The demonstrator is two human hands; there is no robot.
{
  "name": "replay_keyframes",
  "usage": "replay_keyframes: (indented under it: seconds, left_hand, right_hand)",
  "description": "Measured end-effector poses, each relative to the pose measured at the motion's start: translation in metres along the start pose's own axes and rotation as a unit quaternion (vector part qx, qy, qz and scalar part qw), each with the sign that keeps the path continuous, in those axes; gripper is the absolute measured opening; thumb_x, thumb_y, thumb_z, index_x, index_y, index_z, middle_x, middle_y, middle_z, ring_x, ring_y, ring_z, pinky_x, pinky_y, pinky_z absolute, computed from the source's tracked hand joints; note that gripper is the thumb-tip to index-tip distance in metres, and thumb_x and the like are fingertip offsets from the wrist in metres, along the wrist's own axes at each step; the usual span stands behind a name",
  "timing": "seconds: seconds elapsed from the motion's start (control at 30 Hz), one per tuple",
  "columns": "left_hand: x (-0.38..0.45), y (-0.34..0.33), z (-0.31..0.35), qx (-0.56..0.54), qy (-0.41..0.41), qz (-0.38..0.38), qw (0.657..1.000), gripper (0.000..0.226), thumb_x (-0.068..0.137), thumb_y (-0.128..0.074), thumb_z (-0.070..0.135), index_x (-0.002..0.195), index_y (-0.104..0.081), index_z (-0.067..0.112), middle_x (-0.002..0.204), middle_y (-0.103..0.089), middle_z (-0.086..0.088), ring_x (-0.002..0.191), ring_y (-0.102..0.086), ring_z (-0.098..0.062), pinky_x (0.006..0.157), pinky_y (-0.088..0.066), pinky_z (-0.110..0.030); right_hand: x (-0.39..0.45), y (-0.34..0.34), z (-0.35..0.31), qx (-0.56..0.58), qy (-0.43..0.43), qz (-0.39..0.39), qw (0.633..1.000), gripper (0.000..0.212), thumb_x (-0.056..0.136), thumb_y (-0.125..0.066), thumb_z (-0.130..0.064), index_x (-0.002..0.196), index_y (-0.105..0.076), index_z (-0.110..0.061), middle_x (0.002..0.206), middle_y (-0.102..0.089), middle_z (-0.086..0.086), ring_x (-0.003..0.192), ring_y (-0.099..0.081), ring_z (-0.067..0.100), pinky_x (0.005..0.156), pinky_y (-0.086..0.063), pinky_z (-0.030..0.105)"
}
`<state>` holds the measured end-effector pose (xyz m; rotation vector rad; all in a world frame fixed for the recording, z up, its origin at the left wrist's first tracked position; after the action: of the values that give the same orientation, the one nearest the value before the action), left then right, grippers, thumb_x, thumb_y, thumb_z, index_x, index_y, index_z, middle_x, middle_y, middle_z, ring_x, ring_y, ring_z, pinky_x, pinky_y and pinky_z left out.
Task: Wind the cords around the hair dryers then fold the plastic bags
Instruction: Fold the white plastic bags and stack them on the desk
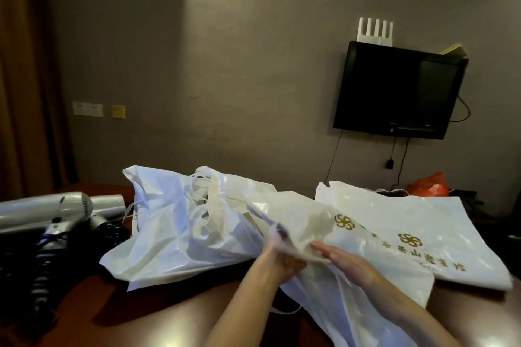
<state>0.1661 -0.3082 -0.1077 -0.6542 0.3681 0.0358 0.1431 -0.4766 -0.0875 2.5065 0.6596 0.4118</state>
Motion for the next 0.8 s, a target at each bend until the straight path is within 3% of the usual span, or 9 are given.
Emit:
replay_keyframes:
  seconds: [0.13, 0.23, 0.3, 0.37, 0.43, 0.57, 0.63, 0.73, 0.8]
  left_hand:
    - [-0.023, 0.047, 0.013, 0.011, -0.01, 0.027, 1.0, 0.049, 0.101, -0.033, 0.039, 0.094, -0.055, -0.005, 0.086, -0.061, -0.018, 0.076, -0.053, -0.028, 0.06, -0.047, -0.035]
    - [-0.042, 0.062, 0.021, 0.111, -0.05, 0.068, 0.99, 0.046, 0.1, -0.043, 0.033, 0.117, -0.052, -0.009, 0.119, -0.058, -0.028, 0.101, -0.058, -0.035, 0.08, -0.046, -0.038]
    - [-0.055, 0.061, 0.022, 0.177, -0.103, 0.104, 0.973, 0.028, 0.091, -0.058, 0.027, 0.1, -0.059, 0.0, 0.106, -0.062, -0.027, 0.093, -0.061, -0.034, 0.079, -0.048, -0.038]
    - [-0.055, 0.066, 0.012, 0.232, -0.141, 0.11, 0.956, 0.04, 0.062, -0.072, 0.036, 0.087, -0.065, 0.005, 0.098, -0.067, -0.022, 0.088, -0.063, -0.032, 0.084, -0.051, -0.044]
    - [-0.052, 0.065, -0.002, 0.265, -0.132, 0.096, 0.95, 0.051, 0.058, -0.073, 0.035, 0.097, -0.071, 0.002, 0.099, -0.072, -0.015, 0.095, -0.067, -0.029, 0.091, -0.051, -0.046]
    - [-0.04, 0.048, -0.015, 0.177, -0.064, 0.104, 0.977, 0.048, 0.089, -0.066, 0.018, 0.131, -0.051, 0.0, 0.126, -0.06, -0.013, 0.115, -0.058, -0.028, 0.086, -0.047, -0.033]
    - [-0.036, 0.038, -0.017, 0.163, -0.053, 0.129, 0.977, 0.05, 0.087, -0.07, 0.018, 0.129, -0.05, -0.001, 0.126, -0.057, -0.014, 0.12, -0.055, -0.031, 0.09, -0.048, -0.037]
    - [-0.027, 0.029, -0.021, 0.242, -0.066, 0.168, 0.953, 0.054, 0.08, -0.078, 0.025, 0.121, -0.055, -0.001, 0.115, -0.06, -0.009, 0.112, -0.058, -0.029, 0.081, -0.048, -0.036]
    - [-0.027, 0.025, -0.025, 0.331, -0.087, 0.202, 0.918, 0.045, 0.079, -0.078, 0.026, 0.109, -0.058, 0.0, 0.103, -0.062, -0.008, 0.099, -0.061, -0.027, 0.076, -0.048, -0.035]
  right_hand:
    - [0.0, -0.034, 0.018, -0.183, -0.05, -0.061, 0.98, 0.059, 0.085, -0.027, -0.069, 0.136, -0.046, -0.046, 0.148, -0.03, -0.028, 0.141, -0.016, -0.003, 0.119, -0.011, 0.027]
    - [-0.009, -0.049, 0.024, -0.255, -0.071, -0.073, 0.961, 0.095, 0.063, 0.0, -0.092, 0.141, -0.033, -0.049, 0.15, -0.015, -0.032, 0.139, -0.001, -0.005, 0.119, 0.007, 0.039]
    - [-0.014, -0.053, 0.03, -0.308, -0.06, -0.074, 0.947, 0.101, 0.057, 0.009, -0.092, 0.144, -0.023, -0.052, 0.152, -0.009, -0.032, 0.143, 0.004, -0.003, 0.118, 0.011, 0.04]
    - [-0.018, -0.055, 0.03, -0.319, -0.056, -0.073, 0.943, 0.102, 0.056, 0.013, -0.092, 0.144, -0.02, -0.053, 0.155, -0.008, -0.029, 0.145, 0.004, 0.001, 0.118, 0.011, 0.042]
    - [-0.021, -0.055, 0.028, -0.324, -0.05, -0.072, 0.942, 0.105, 0.054, 0.015, -0.093, 0.144, -0.021, -0.053, 0.156, -0.01, -0.027, 0.146, 0.002, 0.002, 0.118, 0.01, 0.043]
    - [-0.032, -0.056, 0.024, -0.263, -0.053, -0.076, 0.96, 0.075, 0.077, -0.001, -0.083, 0.138, -0.032, -0.054, 0.153, -0.019, -0.029, 0.143, -0.005, -0.002, 0.119, 0.005, 0.039]
    - [-0.039, -0.055, 0.018, -0.232, -0.074, -0.086, 0.966, 0.049, 0.094, -0.016, -0.064, 0.136, -0.039, -0.053, 0.15, -0.026, -0.029, 0.14, -0.013, -0.005, 0.119, -0.004, 0.033]
    - [-0.036, -0.03, 0.005, -0.148, -0.073, -0.09, 0.982, 0.038, 0.096, -0.037, -0.054, 0.131, -0.05, -0.046, 0.138, -0.046, -0.023, 0.128, -0.041, -0.004, 0.109, -0.03, 0.02]
    - [-0.021, 0.005, 0.002, -0.139, -0.05, 0.0, 0.989, 0.029, 0.095, -0.054, -0.039, 0.124, -0.055, -0.037, 0.129, -0.058, -0.013, 0.114, -0.058, 0.004, 0.092, -0.046, 0.013]
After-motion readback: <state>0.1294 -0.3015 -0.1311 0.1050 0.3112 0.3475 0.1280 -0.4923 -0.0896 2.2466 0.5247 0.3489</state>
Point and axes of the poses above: each hand's wrist, its own x-axis towards the middle knuckle, its own y-axis out of the back of the hand, z = x × y, the point moved 2 cm from there along x, towards the middle knuckle
